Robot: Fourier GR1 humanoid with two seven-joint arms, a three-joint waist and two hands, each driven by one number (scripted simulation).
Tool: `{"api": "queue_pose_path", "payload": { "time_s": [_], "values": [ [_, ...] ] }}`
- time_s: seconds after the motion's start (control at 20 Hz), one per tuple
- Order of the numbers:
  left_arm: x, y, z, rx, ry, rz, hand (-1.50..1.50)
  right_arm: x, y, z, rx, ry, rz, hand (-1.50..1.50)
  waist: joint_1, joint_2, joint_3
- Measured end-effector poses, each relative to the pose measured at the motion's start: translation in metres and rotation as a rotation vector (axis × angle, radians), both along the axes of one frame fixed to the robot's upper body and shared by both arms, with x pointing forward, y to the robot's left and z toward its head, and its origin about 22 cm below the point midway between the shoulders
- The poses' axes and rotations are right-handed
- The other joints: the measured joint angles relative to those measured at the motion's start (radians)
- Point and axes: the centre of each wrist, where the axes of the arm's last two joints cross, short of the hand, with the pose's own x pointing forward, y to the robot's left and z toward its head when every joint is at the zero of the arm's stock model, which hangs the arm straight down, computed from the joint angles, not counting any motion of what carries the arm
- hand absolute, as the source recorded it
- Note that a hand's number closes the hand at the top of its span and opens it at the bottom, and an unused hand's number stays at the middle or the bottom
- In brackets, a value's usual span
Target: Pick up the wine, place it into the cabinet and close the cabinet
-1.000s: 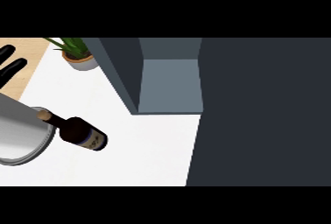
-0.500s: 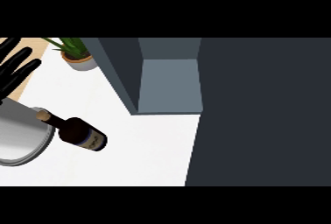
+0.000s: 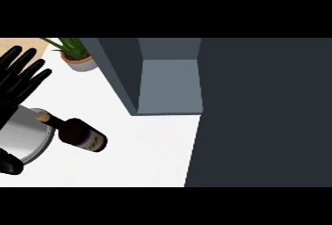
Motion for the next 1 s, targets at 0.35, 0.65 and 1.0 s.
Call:
{"api": "queue_pose_path", "payload": {
  "time_s": [0.35, 0.65, 1.0],
  "values": [
    [0.004, 0.010, -0.042, 0.021, 0.019, 0.025, -1.50, -0.002, 0.003, 0.000, 0.006, 0.010, 0.005, -1.50, 0.000, 0.000, 0.000],
    [0.002, 0.022, -0.077, 0.038, 0.036, 0.059, -1.50, -0.001, 0.003, 0.002, -0.010, 0.000, -0.006, -1.50, 0.001, 0.001, 0.000],
    [0.003, 0.035, -0.111, 0.063, 0.058, 0.078, -1.50, -0.004, 0.006, 0.002, -0.015, 0.002, 0.000, -1.50, -0.002, 0.000, 0.000]
  ]
}}
